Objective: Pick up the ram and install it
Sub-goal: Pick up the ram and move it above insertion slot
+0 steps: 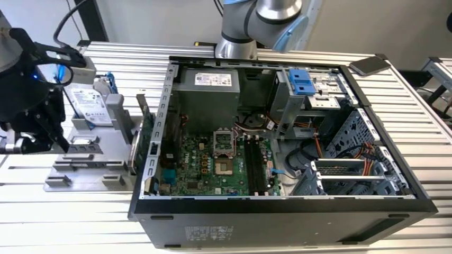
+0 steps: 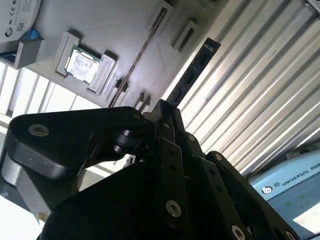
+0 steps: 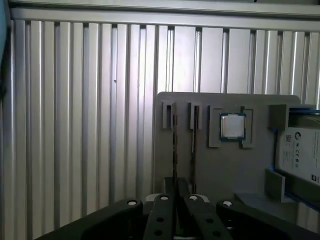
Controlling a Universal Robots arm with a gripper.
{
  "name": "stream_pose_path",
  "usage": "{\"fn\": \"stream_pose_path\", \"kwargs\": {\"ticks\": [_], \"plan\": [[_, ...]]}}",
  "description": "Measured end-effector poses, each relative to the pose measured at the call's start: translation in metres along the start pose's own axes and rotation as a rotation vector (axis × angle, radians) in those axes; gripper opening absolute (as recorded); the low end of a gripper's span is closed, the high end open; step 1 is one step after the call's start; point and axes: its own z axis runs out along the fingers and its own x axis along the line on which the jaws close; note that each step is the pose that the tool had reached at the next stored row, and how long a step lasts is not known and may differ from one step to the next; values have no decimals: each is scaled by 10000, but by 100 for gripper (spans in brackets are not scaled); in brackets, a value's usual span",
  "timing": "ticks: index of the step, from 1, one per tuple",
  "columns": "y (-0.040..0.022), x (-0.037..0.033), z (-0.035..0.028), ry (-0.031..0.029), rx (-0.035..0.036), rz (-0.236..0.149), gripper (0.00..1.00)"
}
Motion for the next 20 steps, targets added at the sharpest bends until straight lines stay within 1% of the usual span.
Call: {"fn": "stream_pose_path", "kwargs": {"ticks": [20], "plan": [[8, -21, -906, 0, 0, 0, 0]]}}
